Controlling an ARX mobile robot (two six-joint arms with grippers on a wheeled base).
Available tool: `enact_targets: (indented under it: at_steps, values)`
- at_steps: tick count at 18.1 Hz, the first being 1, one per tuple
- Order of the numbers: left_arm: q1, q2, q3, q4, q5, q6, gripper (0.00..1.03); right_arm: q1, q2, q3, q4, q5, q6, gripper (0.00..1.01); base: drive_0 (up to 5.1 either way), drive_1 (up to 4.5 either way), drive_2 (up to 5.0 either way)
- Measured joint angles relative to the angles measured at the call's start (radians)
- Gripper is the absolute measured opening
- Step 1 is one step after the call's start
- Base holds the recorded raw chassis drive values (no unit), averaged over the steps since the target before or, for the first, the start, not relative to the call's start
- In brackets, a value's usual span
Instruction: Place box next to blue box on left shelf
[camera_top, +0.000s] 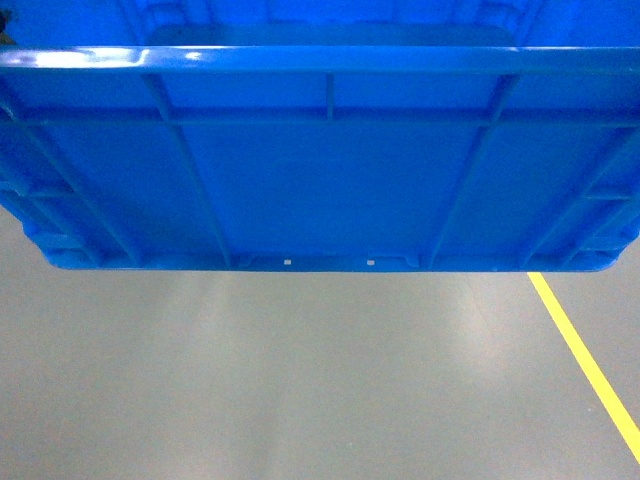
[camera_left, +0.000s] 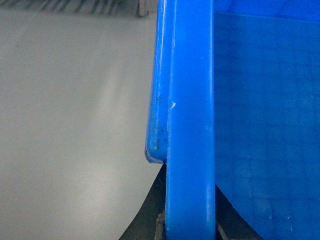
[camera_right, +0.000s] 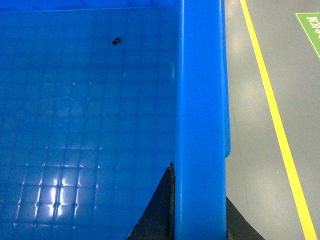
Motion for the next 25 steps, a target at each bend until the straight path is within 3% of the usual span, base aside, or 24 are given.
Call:
enact_targets:
  at_steps: [25]
  values:
    - [0.000,0.002,0.000,0.000,-0.001,0.001,0.06,0.000,0.006,0.000,0.003,0.000,0.000,0.08,0.0,4.29,-4.3]
